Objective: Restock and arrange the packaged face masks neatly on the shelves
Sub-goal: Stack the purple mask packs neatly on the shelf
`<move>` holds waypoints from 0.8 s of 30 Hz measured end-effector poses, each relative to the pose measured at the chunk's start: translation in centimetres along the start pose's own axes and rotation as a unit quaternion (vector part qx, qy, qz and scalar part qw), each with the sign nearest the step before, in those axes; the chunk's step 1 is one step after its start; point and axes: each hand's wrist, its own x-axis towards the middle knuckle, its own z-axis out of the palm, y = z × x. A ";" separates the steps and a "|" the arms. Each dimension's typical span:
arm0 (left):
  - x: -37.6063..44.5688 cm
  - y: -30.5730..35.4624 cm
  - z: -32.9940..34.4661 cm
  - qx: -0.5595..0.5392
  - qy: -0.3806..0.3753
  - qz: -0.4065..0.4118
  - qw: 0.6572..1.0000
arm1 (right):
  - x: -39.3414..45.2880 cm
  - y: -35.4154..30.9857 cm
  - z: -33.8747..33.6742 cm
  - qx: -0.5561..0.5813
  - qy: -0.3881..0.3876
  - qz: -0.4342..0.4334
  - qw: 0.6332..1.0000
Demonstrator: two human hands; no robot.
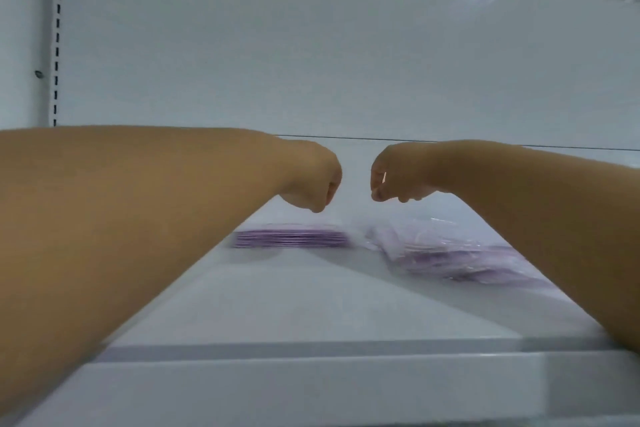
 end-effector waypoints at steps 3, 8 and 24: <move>0.1 4.1 -1.3 -0.081 -0.026 0.028 0.996 | -2.0 3.0 0.0 -0.021 -0.015 0.046 0.999; 2.4 9.1 -0.8 -0.236 -0.170 -0.027 0.956 | -4.0 8.1 2.0 -0.012 -0.020 0.134 0.991; 3.5 10.7 0.9 -0.559 0.008 -0.189 0.808 | -3.9 8.4 4.4 0.313 -0.007 0.045 0.949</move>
